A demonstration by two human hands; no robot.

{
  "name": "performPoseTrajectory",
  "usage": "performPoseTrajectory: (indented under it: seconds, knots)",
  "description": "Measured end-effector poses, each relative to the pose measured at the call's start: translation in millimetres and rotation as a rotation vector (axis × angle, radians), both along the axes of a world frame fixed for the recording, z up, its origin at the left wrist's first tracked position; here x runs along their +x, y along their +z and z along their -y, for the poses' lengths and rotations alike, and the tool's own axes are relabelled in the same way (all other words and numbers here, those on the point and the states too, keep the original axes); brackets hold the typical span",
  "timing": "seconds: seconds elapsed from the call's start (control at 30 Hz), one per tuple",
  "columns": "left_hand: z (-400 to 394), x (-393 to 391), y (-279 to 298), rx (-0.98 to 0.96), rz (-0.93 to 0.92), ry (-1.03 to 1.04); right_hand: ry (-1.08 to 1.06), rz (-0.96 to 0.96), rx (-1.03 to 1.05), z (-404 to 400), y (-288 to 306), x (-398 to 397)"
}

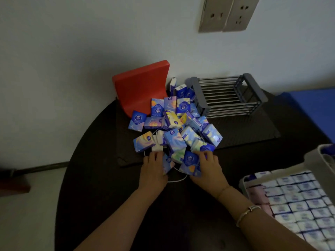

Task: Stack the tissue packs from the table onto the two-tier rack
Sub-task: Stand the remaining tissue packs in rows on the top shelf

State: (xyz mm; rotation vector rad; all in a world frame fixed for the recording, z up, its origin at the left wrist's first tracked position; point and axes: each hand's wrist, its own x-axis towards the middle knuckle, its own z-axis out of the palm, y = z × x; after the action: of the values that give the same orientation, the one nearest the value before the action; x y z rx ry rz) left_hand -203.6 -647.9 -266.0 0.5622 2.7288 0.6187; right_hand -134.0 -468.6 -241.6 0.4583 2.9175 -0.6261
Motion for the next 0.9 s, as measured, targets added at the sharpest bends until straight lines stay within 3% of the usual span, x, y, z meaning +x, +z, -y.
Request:
performPoseTrajectory:
  seconds: [0.13, 0.23, 0.3, 0.37, 0.43, 0.53, 0.63, 0.67, 0.77, 0.8, 0.9]
  knots:
    - [5.3, -4.1, 12.2, 0.375, 0.281, 0.161, -0.105, 0.018, -0.192, 2.0, 3.0, 3.0]
    - [10.5, 1.2, 34.8, 0.723, 0.704, 0.324, -0.203, -0.058, -0.640, 6.4, 16.7, 12.6]
    - [13.3, 8.2, 47.6, 0.902, 0.998, 0.362, -0.128, -0.077, -0.846, 14.6, 29.1, 22.0]
    - [12.7, 13.9, 57.5, 1.011, 1.186, 0.352, -0.030, -0.113, -0.864, 24.4, 33.8, 30.0]
    - [7.9, 18.4, 65.9, 1.050, 1.248, 0.378, 0.023, -0.161, -0.843, 34.7, 36.2, 33.8]
    - [5.0, 19.8, 63.1, 1.058, 1.164, 0.475, 0.081, -0.171, -0.865, 33.9, 38.8, 31.1]
    - [10.9, 22.3, 65.4, 1.062, 1.124, 0.452, -0.081, -0.113, -1.043, 19.1, 35.1, 25.6]
    - [13.8, 23.3, 65.2, 1.046, 1.104, 0.455, -0.190, -0.128, -0.978, 14.7, 30.5, 23.4]
    - [14.7, 24.9, 68.4, 1.005, 1.063, 0.487, -0.389, 0.014, -0.282, 2.2, 11.0, 16.2]
    - [15.4, 26.1, 68.2, 0.987, 1.055, 0.494, -0.408, 0.077, -0.162, 2.0, 6.9, 15.0]
    - [19.1, 31.4, 70.5, 0.997, 1.028, 0.515, -0.417, 0.145, -0.107, 8.8, -2.8, 13.9]
